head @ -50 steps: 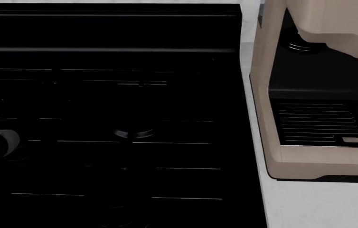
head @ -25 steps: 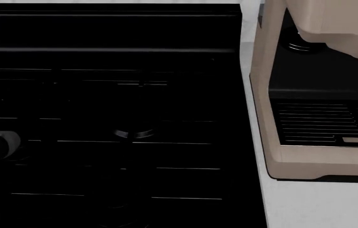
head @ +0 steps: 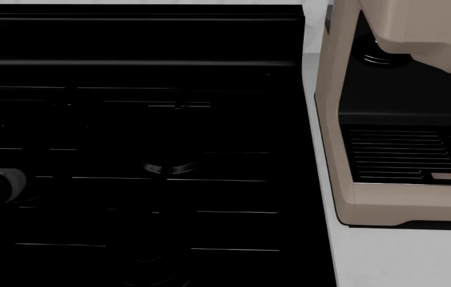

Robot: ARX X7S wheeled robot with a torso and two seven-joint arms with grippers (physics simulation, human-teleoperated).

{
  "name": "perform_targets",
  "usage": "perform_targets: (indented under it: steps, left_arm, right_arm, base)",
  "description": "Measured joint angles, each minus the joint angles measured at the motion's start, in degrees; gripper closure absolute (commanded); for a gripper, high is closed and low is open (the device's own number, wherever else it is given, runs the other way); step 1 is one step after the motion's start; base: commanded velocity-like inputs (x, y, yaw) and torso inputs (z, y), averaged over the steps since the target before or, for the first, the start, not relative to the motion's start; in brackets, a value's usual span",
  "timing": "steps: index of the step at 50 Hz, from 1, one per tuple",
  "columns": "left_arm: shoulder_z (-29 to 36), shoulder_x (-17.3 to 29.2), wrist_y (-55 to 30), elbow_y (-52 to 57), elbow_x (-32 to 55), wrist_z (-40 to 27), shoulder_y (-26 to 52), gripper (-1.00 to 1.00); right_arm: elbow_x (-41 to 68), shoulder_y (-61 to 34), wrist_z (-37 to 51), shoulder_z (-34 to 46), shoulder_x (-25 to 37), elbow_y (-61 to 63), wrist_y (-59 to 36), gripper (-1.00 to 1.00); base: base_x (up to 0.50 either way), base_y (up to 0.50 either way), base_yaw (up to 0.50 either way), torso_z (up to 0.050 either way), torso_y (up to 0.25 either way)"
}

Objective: Press the start button on the microwave

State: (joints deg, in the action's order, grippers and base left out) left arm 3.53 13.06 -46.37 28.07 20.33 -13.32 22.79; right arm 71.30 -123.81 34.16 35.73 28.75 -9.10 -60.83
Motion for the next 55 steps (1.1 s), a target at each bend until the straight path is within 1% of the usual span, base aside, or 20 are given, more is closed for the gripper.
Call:
perform_targets:
  steps: [18,39,55]
  left_arm:
    - [0.39,0.29,0.85,-0.85,0.28,-0.15,-0.23,-1.0]
    - [0.58,0.78,1.48,-0.95,0.78,-0.42,-0.82,-1.0]
    - [1.0,1.03,2.28,-1.31,0.89,-0.68,-1.52,-1.0]
  right_arm:
    - [-4.96,-0.78,-4.93,1.94,-2.23,-5.6,4.41,1.0]
    - [-7.06,1.52,-7.93,2.66,-4.11,-10.11,7.75,1.0]
    - [-7.19,0.95,-10.18,4.11,-3.7,-11.21,9.53,1.0]
  base:
    - [0.0,0.0,0.0,0.0,0.0]
    - [0.0,0.0,0.0,0.0,0.0]
    - [0.01,0.0,0.01,0.002,0.0]
